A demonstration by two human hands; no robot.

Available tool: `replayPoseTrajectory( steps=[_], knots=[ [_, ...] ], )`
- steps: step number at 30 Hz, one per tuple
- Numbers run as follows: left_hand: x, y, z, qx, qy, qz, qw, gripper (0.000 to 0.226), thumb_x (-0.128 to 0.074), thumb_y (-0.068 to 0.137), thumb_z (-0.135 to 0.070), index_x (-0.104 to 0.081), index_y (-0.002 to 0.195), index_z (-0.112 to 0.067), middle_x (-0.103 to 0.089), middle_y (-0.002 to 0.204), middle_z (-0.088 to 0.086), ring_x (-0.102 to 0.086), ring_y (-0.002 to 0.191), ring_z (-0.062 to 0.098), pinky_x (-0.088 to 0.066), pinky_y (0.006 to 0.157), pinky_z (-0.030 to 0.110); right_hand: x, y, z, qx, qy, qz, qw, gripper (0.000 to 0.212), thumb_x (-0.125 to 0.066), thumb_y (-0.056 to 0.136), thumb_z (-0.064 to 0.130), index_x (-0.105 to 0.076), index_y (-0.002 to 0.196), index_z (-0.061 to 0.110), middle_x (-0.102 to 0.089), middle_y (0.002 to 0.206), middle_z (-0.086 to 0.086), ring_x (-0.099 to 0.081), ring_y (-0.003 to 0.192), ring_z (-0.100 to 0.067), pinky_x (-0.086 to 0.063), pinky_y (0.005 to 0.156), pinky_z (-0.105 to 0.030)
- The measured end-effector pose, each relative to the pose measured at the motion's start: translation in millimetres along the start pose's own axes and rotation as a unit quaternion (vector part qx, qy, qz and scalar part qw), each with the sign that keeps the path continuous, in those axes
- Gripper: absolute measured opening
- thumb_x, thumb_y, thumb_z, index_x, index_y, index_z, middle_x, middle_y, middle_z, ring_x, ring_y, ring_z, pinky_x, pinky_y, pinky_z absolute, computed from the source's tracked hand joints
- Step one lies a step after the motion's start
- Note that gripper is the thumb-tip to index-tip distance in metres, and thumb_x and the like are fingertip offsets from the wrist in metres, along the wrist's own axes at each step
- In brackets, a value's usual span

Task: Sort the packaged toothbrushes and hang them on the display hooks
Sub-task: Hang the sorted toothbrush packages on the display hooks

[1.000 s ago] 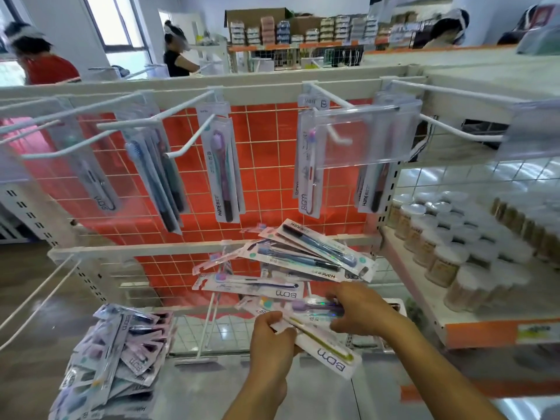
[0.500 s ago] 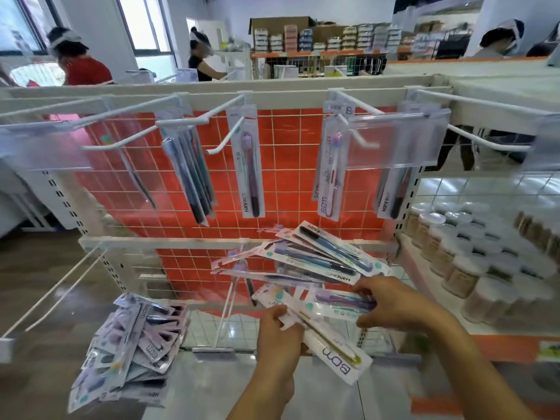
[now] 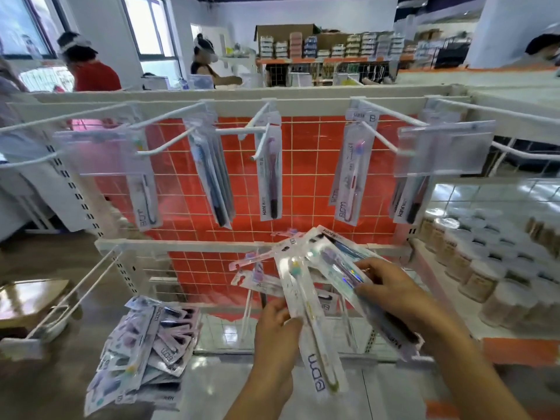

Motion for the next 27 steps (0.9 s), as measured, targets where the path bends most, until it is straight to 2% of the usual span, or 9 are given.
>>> replayPoseTrajectory(
  steps=[2, 4, 6, 8, 12, 17, 21, 25, 27],
  knots=[
    [8.4, 2.6, -4.0, -0.003, 0.005, -0.002, 1.0, 0.025, -0.052, 0.09, 0.001, -0.06, 0.107, -0.015, -0.072, 0.097, 0.006, -0.066, 0.094, 0.029, -0.05, 0.077, 0.039, -7.6, 1.3, 6.6, 0.001, 0.049, -0.03, 0.998, 0.02, -0.064, 0.085, 0.009, -0.063, 0.094, 0.027, -0.069, 0.092, 0.004, -0.064, 0.085, -0.016, -0.052, 0.079, -0.036],
    [16.2, 4.4, -10.7, -0.011, 0.008, -0.002, 1.0, 0.022, -0.053, 0.091, -0.001, -0.061, 0.105, -0.016, -0.072, 0.099, 0.007, -0.065, 0.093, 0.028, -0.05, 0.076, 0.037, -16.5, 1.3, 16.8, -0.001, 0.114, -0.046, 0.992, 0.015, -0.063, 0.088, 0.008, -0.064, 0.093, 0.022, -0.069, 0.09, 0.002, -0.064, 0.082, -0.014, -0.051, 0.071, -0.029],
    [23.4, 5.8, -19.3, -0.025, 0.007, -0.003, 1.0, 0.019, -0.052, 0.093, -0.004, -0.061, 0.103, -0.017, -0.072, 0.101, 0.008, -0.065, 0.096, 0.028, -0.051, 0.085, 0.041, -26.3, 0.4, 29.0, -0.007, 0.189, -0.046, 0.981, 0.013, -0.06, 0.09, 0.004, -0.064, 0.094, 0.015, -0.069, 0.089, 0.0, -0.064, 0.081, -0.014, -0.05, 0.066, -0.024],
    [30.8, 8.1, -27.5, -0.035, 0.002, -0.007, 0.999, 0.017, -0.051, 0.094, -0.007, -0.061, 0.104, -0.017, -0.071, 0.102, 0.007, -0.064, 0.1, 0.026, -0.049, 0.096, 0.046, -35.7, 0.0, 38.5, -0.013, 0.245, -0.045, 0.968, 0.013, -0.058, 0.09, 0.002, -0.065, 0.096, 0.012, -0.071, 0.089, -0.003, -0.067, 0.081, -0.016, -0.052, 0.066, -0.024],
    [44.6, 13.0, -41.4, -0.048, -0.005, -0.011, 0.999, 0.017, -0.052, 0.095, -0.013, -0.063, 0.107, -0.018, -0.073, 0.102, 0.006, -0.065, 0.103, 0.027, -0.047, 0.098, 0.051, -50.7, -0.8, 53.3, -0.011, 0.32, -0.027, 0.947, 0.015, -0.058, 0.09, 0.002, -0.066, 0.098, 0.011, -0.073, 0.094, -0.005, -0.07, 0.087, -0.017, -0.054, 0.067, -0.022],
    [61.0, 18.8, -55.1, -0.06, -0.025, -0.027, 0.997, 0.014, -0.05, 0.097, -0.013, -0.062, 0.102, -0.008, -0.07, 0.099, 0.014, -0.065, 0.097, 0.031, -0.051, 0.093, 0.05, -62.0, -1.7, 68.5, 0.0, 0.355, -0.017, 0.935, 0.013, -0.059, 0.09, 0.004, -0.066, 0.098, 0.011, -0.074, 0.094, -0.004, -0.07, 0.091, -0.019, -0.055, 0.077, -0.033],
    [68.9, 23.6, -59.4, -0.052, -0.044, -0.033, 0.997, 0.013, -0.051, 0.097, -0.015, -0.061, 0.103, -0.009, -0.07, 0.096, 0.015, -0.066, 0.096, 0.035, -0.052, 0.09, 0.054, -65.2, -4.5, 81.6, 0.024, 0.371, -0.016, 0.928, 0.013, -0.059, 0.09, 0.002, -0.066, 0.096, 0.01, -0.075, 0.087, -0.001, -0.071, 0.085, -0.015, -0.054, 0.066, -0.022],
    [72.3, 27.8, -62.2, -0.056, -0.046, -0.031, 0.997, 0.01, -0.052, 0.096, -0.013, -0.061, 0.097, -0.009, -0.068, 0.093, 0.015, -0.062, 0.089, 0.031, -0.05, 0.092, 0.053, -66.9, -5.7, 92.4, 0.048, 0.375, -0.026, 0.925, 0.015, -0.06, 0.088, 0.002, -0.067, 0.095, 0.012, -0.075, 0.089, -0.002, -0.071, 0.088, -0.017, -0.056, 0.076, -0.028],
    [73.9, 30.6, -63.1, -0.057, -0.047, -0.029, 0.997, 0.009, -0.053, 0.095, -0.012, -0.061, 0.096, -0.009, -0.068, 0.094, 0.015, -0.063, 0.092, 0.034, -0.05, 0.093, 0.054, -68.5, -5.6, 97.0, 0.057, 0.376, -0.03, 0.924, 0.015, -0.06, 0.088, 0.001, -0.067, 0.095, 0.012, -0.075, 0.09, -0.003, -0.071, 0.088, -0.017, -0.055, 0.075, -0.028]
  ],
)
Point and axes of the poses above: each hand's wrist, its own y-axis towards the middle knuckle, its own x-axis out of the back of the hand, z = x × y, the point moved 3 cm from there along y, towards the middle knuckle
